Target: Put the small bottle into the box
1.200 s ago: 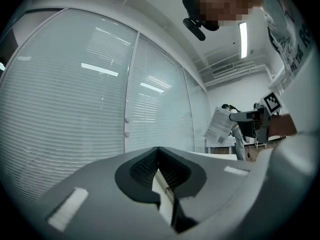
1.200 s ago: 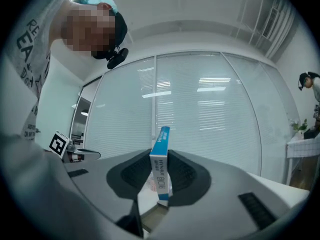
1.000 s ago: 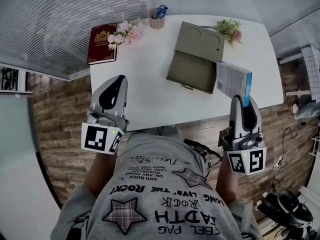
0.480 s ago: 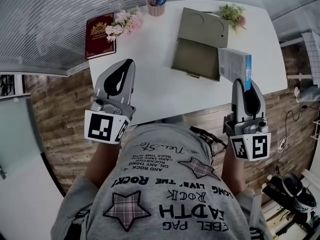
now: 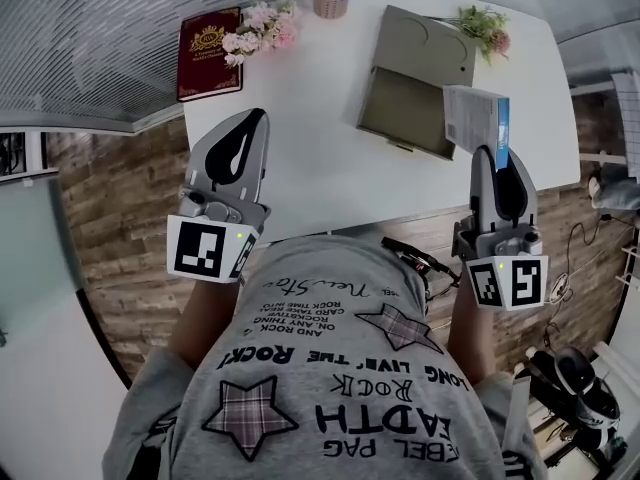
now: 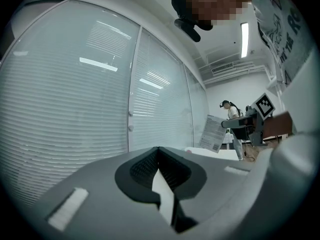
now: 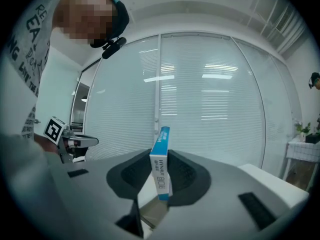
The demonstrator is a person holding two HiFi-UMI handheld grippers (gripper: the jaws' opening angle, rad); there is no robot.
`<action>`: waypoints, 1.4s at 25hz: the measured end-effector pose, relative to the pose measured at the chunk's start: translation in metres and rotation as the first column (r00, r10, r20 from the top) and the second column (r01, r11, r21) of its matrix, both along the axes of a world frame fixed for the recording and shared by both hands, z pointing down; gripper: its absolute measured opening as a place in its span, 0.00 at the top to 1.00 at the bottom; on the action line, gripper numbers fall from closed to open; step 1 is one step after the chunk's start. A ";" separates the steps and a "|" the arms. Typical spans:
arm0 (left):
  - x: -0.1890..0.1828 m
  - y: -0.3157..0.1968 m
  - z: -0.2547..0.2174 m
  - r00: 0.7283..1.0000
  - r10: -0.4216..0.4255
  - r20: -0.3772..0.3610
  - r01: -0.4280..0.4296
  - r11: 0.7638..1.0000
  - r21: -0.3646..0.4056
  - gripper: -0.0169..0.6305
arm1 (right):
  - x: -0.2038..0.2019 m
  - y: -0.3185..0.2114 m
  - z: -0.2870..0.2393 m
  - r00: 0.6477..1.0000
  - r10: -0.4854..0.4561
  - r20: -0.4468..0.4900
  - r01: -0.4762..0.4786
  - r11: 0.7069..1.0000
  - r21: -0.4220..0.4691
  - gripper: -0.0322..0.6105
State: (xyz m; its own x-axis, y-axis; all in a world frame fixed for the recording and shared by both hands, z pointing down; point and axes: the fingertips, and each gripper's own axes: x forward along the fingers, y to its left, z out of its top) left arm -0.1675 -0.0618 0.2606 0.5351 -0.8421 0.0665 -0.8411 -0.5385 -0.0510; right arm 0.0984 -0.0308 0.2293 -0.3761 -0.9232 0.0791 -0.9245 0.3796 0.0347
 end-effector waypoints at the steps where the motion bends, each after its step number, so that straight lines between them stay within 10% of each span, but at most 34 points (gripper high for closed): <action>1: -0.003 -0.001 0.000 1.000 -0.017 0.002 0.017 1.000 0.000 0.96 | 0.000 -0.002 0.001 1.000 -0.008 0.002 0.008 1.000 -0.002 0.79; 35: 0.052 -0.013 0.025 0.996 -0.088 0.025 0.089 0.995 -0.045 0.96 | 0.026 -0.068 0.124 0.990 -0.136 0.018 0.137 0.967 -0.213 0.79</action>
